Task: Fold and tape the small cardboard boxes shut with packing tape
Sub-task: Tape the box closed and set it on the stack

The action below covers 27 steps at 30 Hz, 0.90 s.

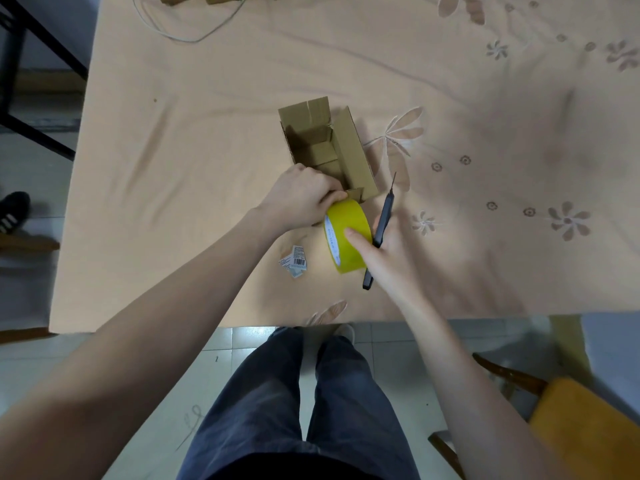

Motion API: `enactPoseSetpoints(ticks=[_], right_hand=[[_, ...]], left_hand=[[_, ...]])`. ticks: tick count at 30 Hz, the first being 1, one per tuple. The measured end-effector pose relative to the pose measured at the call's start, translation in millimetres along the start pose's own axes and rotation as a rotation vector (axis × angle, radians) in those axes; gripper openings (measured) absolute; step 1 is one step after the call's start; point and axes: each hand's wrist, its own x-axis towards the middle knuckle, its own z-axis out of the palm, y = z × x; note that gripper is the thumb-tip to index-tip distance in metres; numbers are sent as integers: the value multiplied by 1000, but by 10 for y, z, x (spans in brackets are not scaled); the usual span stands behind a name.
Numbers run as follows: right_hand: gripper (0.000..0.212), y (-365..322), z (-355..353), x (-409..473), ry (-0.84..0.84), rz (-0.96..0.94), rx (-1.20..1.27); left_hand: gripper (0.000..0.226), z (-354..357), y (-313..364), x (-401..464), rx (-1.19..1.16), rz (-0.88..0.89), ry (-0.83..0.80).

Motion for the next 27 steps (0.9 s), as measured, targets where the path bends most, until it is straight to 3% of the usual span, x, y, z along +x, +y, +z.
enactPoseSetpoints(ticks=[3,6,15,21,27], right_hand=[[24,-28,3,-48,47,-56,-50],[40,-91,44,-57,118,-87,-102],[36,16,140,87,118,29,-214],[39,128,115,82,120,61,-57],[49,181,99,17,87,95,-177]], left_hand=[[31,1,11,47,11,-28,-28],[29,16,14,56,12,-56,-37],[19,45,48,88,-119,-86,26],[35,106,23,109,-134,-1,-1],[35,129,-4,197,1,11,49]])
